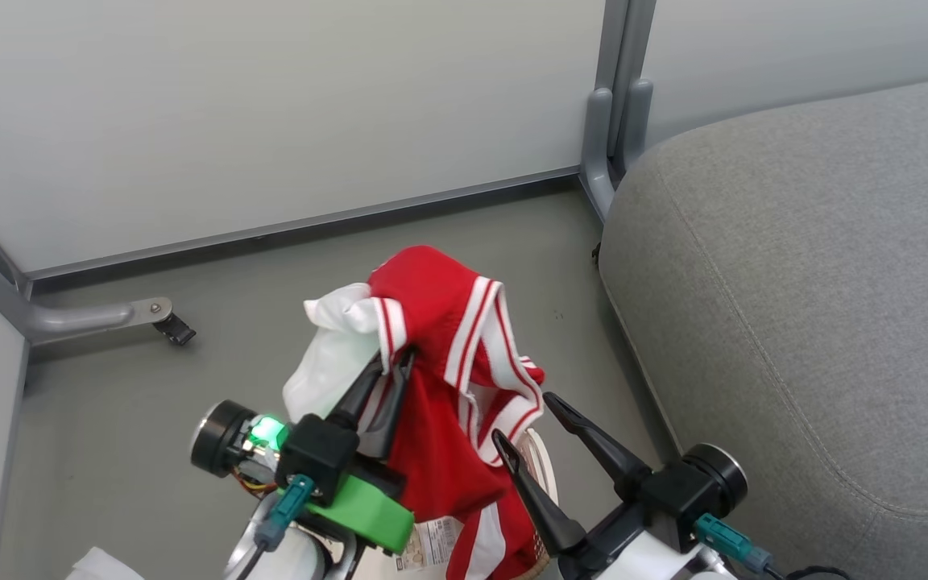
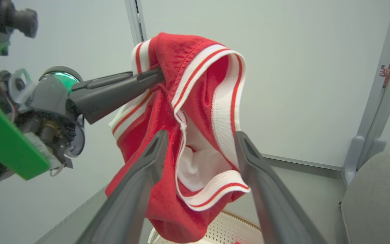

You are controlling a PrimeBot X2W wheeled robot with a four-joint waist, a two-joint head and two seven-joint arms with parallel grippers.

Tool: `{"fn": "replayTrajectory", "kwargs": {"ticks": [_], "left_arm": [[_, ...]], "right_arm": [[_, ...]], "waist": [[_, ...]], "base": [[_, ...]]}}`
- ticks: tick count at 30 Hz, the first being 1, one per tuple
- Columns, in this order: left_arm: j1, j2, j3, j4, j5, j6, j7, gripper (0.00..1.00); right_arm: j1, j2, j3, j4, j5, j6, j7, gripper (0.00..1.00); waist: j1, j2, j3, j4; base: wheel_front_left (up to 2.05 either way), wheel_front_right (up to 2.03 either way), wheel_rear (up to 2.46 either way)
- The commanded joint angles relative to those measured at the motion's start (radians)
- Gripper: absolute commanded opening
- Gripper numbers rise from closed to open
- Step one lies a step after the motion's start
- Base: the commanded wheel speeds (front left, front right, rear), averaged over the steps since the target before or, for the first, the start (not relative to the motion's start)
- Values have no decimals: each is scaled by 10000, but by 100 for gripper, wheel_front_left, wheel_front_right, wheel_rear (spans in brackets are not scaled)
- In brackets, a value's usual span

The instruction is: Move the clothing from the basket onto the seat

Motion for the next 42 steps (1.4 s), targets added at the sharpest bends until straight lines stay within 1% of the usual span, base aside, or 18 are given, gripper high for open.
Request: {"fn": "replayTrajectory", "kwargs": {"ticks": [1,4,9,14,15,16,17,18,25,33,34,35,42], "left_arm": [[-237,-110,-121,-50,52,-116,-1,0],[-413,-398,-488,-151,69,-342,36,0],[-568,-801,-942,-395,-306,-855,157,0],[-604,-1024,-1352,-606,-357,-1115,350,0],[-597,-1040,-1400,-618,-353,-1134,399,0],[-570,-1061,-1443,-629,-361,-1133,411,0],[-545,-1063,-1483,-621,-368,-1133,441,0],[-527,-1039,-1523,-594,-345,-1133,456,0],[-396,-855,-1487,-474,-401,-1014,448,0],[-258,-817,-1339,-405,-589,-829,443,0],[-257,-806,-1340,-401,-590,-821,429,15],[-247,-777,-1370,-360,-582,-826,486,100],[-337,-631,-1334,-211,-477,-657,453,100]], "right_arm": [[-139,-50,75,122,99,-14,-3,100],[-313,-35,338,484,231,-14,-3,100],[-605,-38,686,1132,788,-14,-3,100],[-816,-33,529,1386,1173,-14,-3,100],[-838,-33,522,1399,1179,-14,-3,98],[-857,-36,507,1405,1164,-12,-3,60],[-865,-36,516,1404,1130,-14,-3,27],[-861,-36,521,1383,1061,-14,-3,0],[-703,-36,615,1332,956,-12,-3,0],[-633,-37,584,1305,871,-12,-3,0],[-620,-37,557,1307,872,-12,-3,0],[-607,-37,533,1314,858,-14,-3,0],[-643,-35,305,1335,792,-12,-3,0]], "waist": [[1,0,16,16],[1,0,38,25],[1,0,84,12],[1,0,100,15],[1,0,98,12],[1,0,95,10],[1,0,94,6],[1,0,92,0],[1,0,37,-45],[1,0,0,-80],[1,0,-2,-78],[1,0,-2,-78],[1,0,82,-83]], "base": [[0,0,0],[0,0,0],[0,0,0],[0,0,0],[0,0,0],[0,0,0],[0,0,0],[0,0,0],[0,0,0],[0,0,0],[0,0,0],[0,0,0],[0,0,0]]}}
